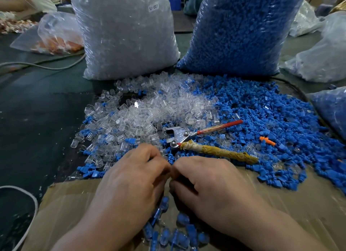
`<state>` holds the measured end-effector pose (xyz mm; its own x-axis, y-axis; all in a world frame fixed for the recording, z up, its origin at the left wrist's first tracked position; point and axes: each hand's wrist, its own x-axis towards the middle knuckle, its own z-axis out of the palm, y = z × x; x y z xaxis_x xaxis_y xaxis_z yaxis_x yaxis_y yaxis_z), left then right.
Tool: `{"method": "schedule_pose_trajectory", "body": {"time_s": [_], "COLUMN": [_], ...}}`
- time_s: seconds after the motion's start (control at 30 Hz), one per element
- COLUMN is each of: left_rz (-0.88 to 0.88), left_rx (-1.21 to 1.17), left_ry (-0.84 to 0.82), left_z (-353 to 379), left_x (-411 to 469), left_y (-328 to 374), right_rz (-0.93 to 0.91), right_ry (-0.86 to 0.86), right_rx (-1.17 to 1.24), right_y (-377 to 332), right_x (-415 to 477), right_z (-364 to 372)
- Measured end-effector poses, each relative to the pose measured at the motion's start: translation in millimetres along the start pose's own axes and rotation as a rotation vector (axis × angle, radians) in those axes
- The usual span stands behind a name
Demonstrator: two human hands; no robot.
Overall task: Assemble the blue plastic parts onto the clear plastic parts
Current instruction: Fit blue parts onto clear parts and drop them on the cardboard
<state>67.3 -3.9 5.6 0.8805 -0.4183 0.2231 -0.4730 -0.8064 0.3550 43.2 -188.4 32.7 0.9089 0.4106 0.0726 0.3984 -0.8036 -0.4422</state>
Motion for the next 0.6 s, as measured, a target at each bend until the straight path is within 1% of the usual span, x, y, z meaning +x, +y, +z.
{"method": "schedule_pose_trajectory", "body": {"time_s": [0.2,0.33,0.47,0.6], "left_rz": [0.041,0.106,0.067,-0.001], "left_rx": [-0.055,-0.03,-0.001,-0.025], "left_ry": [0.146,0.171,0.159,0.142], "left_z": [8,7,6,3], "left_x": [-1,1,0,2], "left_y": [-9,-7,-4,0], "right_rz": [0.074,0.079,0.098,0.102], "right_ry": [0.145,0.214,0.262,0.224], "right_rx": [0.125,0.204,0.223,0.265], "right_y": [3,3,4,5], "right_x": [0,1,4,8], "right_z": [0,3,8,11]}}
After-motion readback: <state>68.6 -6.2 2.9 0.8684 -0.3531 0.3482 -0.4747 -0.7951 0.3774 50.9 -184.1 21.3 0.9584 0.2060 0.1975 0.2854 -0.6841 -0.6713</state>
